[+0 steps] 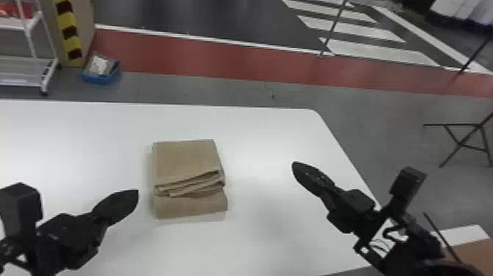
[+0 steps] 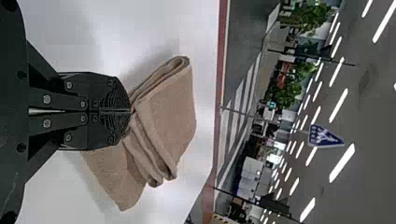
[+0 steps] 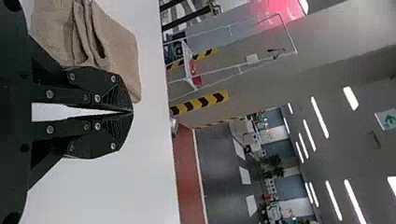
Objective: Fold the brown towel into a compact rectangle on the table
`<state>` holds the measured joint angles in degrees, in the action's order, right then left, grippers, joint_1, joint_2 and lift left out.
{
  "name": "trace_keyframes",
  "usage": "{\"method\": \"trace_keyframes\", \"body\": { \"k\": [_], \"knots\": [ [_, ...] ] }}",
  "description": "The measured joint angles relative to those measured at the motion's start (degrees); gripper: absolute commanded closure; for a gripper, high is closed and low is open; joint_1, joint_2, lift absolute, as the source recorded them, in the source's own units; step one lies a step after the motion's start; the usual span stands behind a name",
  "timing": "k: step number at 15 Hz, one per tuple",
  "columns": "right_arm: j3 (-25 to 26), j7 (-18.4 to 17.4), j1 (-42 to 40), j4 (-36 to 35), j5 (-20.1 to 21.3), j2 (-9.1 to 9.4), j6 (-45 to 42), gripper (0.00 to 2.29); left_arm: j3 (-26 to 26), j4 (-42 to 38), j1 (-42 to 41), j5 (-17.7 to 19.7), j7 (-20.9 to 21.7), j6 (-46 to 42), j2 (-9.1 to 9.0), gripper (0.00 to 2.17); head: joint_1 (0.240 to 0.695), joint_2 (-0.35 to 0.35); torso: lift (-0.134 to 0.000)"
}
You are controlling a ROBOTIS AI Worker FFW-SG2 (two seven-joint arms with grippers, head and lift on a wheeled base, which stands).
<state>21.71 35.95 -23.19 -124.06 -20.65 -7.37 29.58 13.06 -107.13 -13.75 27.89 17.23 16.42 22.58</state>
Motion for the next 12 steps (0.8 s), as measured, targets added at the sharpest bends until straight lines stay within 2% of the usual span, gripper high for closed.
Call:
{"method": "trace_keyframes", "body": {
  "k": [1, 2, 4, 5, 7, 8, 10, 11, 12],
  "knots": [
    [-2.7, 0.0, 1.2, -1.6, 4.5, -0.31, -0.1, 0.19, -1.8, -1.0, -0.6, 0.7, 0.0, 0.0, 0.12, 1.62, 0.695, -0.180, -0.123],
    [-6.8, -0.2, 2.7, -2.9, 11.3, -0.51, -0.8, 0.19, -3.8, -1.8, -1.1, 1.3, -0.2, -0.1, 0.21, 1.48, 0.695, -0.139, -0.123],
    [-15.2, -1.0, 4.8, -4.0, 26.2, -0.58, -3.8, 0.19, -7.0, -2.0, -1.7, 2.4, -1.0, 0.0, 0.35, 1.48, 0.695, -0.061, -0.123],
    [-19.1, -1.0, 5.4, -4.1, 33.0, -0.61, -4.7, 0.19, -8.1, -2.0, -1.8, 2.7, -1.3, -0.1, 0.57, 1.31, 0.695, 0.001, -0.123],
    [-25.1, -0.1, 6.4, -3.3, 44.7, -0.72, -5.7, 0.18, -9.5, -1.8, -2.0, 2.9, -2.2, -0.2, 0.91, 0.43, 0.695, 0.048, -0.123],
    [-27.7, 0.5, 7.0, -2.1, 51.0, -0.91, -7.0, 0.18, -9.9, -1.6, -2.0, 2.7, -2.6, -0.4, 0.95, 0.20, 0.695, 0.067, -0.123],
    [-31.3, 4.6, 8.7, 0.2, 59.7, -1.26, -8.3, 0.19, -10.2, -1.3, -1.8, 2.4, -3.7, -0.6, 0.97, 0.19, 0.695, 0.096, -0.123],
    [-32.6, 6.6, 9.8, 1.6, 63.2, -1.30, -8.5, 0.19, -10.2, -1.2, -1.7, 2.0, -3.9, -0.6, 0.97, 0.19, 0.695, 0.108, -0.123],
    [-33.7, 7.2, 10.8, 3.0, 65.9, -1.32, -8.8, 0.19, -10.1, -1.2, -1.6, 1.7, -4.0, -0.6, 0.97, 0.19, 0.695, 0.117, -0.123]
  ]
}}
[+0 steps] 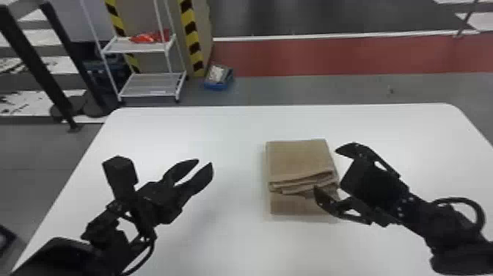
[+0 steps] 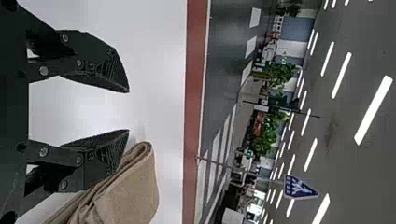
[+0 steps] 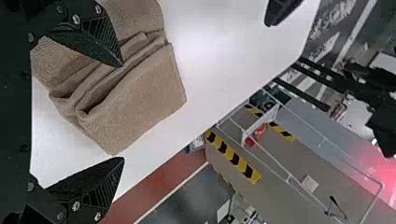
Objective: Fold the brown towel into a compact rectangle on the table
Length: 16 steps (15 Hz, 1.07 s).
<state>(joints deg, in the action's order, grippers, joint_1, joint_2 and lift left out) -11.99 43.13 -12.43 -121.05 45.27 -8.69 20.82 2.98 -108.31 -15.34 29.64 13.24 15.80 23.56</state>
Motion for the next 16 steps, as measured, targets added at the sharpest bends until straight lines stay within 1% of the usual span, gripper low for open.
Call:
{"method": "trace_keyframes", "body": {
  "k": [1, 4, 5, 8, 11, 13, 14, 16],
  "knots": [
    [-1.2, 0.0, 1.1, 1.8, 2.4, 0.01, -0.3, 0.22, 0.2, 0.0, 0.1, -0.2, 0.0, 0.0, 0.00, 0.19, 0.695, 0.119, -0.123],
    [-4.5, -0.3, 4.7, 7.6, 8.1, 0.48, -0.6, 0.26, 0.4, 0.1, 0.1, -0.7, 0.0, 0.1, -0.03, 0.19, 0.695, 0.125, -0.123],
    [-5.4, 0.1, 6.0, 9.5, 9.6, 0.66, -0.4, 0.26, 0.4, 0.2, 0.1, -0.8, 0.0, 0.1, -0.03, 0.19, 0.695, 0.131, -0.123],
    [-7.1, 1.2, 8.5, 12.7, 11.9, 0.82, 0.7, 0.29, 0.3, 0.4, -0.3, -0.9, 0.0, 0.0, -0.01, 0.19, 0.695, 0.134, -0.123],
    [-7.7, 3.0, 9.3, 13.7, 13.8, 1.39, 1.4, 0.35, 0.0, 0.5, -0.4, -0.8, 0.1, 0.0, 0.08, 0.19, 0.695, 0.141, -0.123],
    [-7.7, 4.2, 9.6, 13.9, 14.3, 1.47, 1.6, 0.36, -0.1, 0.5, -0.4, -0.8, 0.1, 0.0, 0.15, 0.19, 0.695, 0.141, -0.123],
    [-7.7, 4.8, 9.9, 14.3, 14.5, 1.48, 1.6, 0.41, -0.1, 0.6, -0.4, -0.8, 0.1, 0.0, 0.21, 0.19, 0.695, 0.142, -0.123],
    [-8.0, 5.7, 10.5, 15.1, 14.9, 1.67, 1.5, 0.41, -0.2, 1.1, -0.3, -0.8, 0.2, -0.1, 0.31, 0.19, 0.695, 0.147, -0.123]
  ]
}}
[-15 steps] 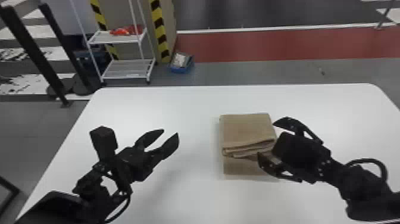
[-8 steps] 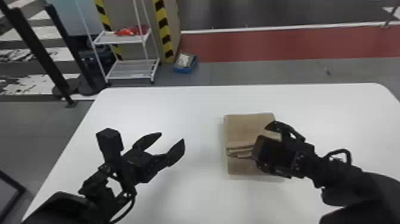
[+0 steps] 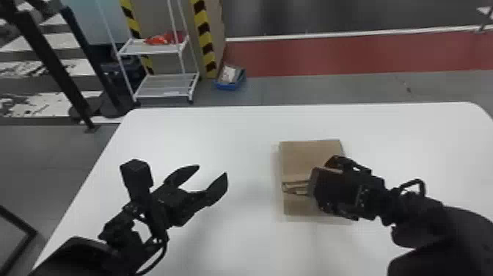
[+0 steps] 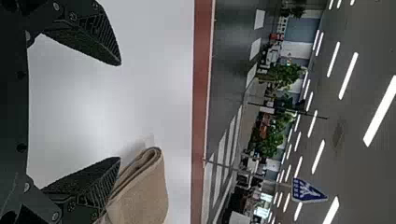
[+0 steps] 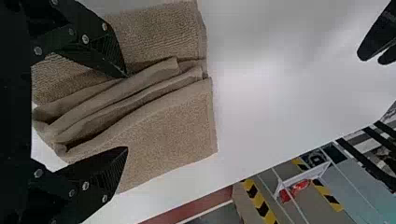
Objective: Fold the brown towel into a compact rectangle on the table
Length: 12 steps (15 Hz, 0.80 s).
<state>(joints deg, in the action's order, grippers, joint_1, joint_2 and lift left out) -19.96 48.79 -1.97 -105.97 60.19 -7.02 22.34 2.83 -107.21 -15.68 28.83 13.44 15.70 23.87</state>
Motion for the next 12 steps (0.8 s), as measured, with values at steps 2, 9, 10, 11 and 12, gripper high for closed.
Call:
{"method": "trace_keyframes", "body": {
  "k": [2, 9, 10, 11, 12],
  "knots": [
    [-0.2, 0.7, 0.9, 1.4, 0.2, 0.50, -0.1, 0.41, -0.1, 0.4, 0.2, 0.0, 0.0, -0.1, 0.13, 0.19, 0.695, 0.152, -0.123],
    [-1.3, 1.3, 4.1, 5.6, 1.3, 2.06, 1.3, 1.04, -0.5, 0.5, 0.2, 0.3, 0.0, -0.1, 0.30, 0.19, 0.695, 0.165, -0.123],
    [-1.4, 1.3, 4.4, 5.8, 1.2, 2.19, 1.6, 1.27, -0.5, 0.6, 0.4, 0.3, 0.0, -0.1, 0.30, 0.19, 0.695, 0.165, -0.123],
    [-1.5, 1.3, 4.5, 5.9, 1.0, 2.26, 1.7, 1.41, -0.5, 0.8, 0.5, 0.3, 0.0, -0.1, 0.30, 0.19, 0.695, 0.167, -0.123],
    [-1.5, 1.7, 4.7, 6.0, 0.9, 2.31, 1.7, 1.52, -0.4, 0.9, 0.7, 0.3, 0.0, -0.1, 0.30, 0.19, 0.695, 0.168, -0.123]
  ]
}}
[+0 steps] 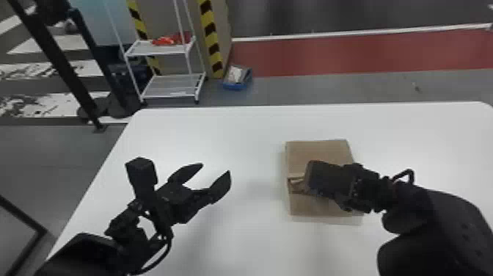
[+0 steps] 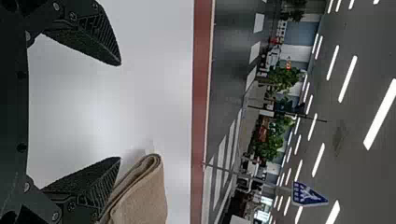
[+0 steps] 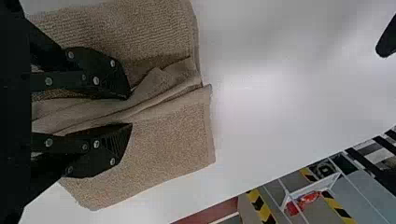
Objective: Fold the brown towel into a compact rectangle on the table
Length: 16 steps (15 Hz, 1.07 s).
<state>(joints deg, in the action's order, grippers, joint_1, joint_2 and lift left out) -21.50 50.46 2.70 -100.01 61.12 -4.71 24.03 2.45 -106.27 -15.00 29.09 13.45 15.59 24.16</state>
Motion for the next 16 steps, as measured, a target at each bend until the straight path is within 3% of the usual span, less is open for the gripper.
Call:
{"method": "trace_keyframes", "body": {
  "k": [1, 4, 12, 14, 16],
  "knots": [
    [0.0, 0.5, 0.2, 0.0, 0.0, 0.04, 0.0, 1.64, 0.1, 0.1, 0.2, 0.0, 0.0, 0.0, -0.03, 0.19, 0.695, 0.168, -0.123],
    [0.1, 1.2, 0.5, 0.0, -0.1, 0.06, 0.0, 1.65, 0.4, 0.2, 0.8, 0.1, -0.1, 0.0, -0.08, 0.19, 0.695, 0.166, -0.123],
    [2.2, -3.4, 1.2, -4.2, -6.0, 0.25, 1.0, 1.65, 5.6, 0.2, 2.1, -0.5, -0.5, 0.1, -0.50, 0.25, 0.695, 0.114, -0.123],
    [2.5, -3.7, 2.0, -5.1, -8.2, 0.82, 1.5, 1.65, 8.5, 0.2, 2.6, -0.6, -0.5, 0.1, -0.95, 0.42, 0.695, 0.098, -0.123],
    [3.4, -4.1, 2.6, -6.0, -11.9, 1.30, 1.9, 1.65, 11.1, 0.2, 3.7, -0.8, -0.5, 0.1, -1.90, 1.08, 0.695, 0.068, -0.123]
  ]
}}
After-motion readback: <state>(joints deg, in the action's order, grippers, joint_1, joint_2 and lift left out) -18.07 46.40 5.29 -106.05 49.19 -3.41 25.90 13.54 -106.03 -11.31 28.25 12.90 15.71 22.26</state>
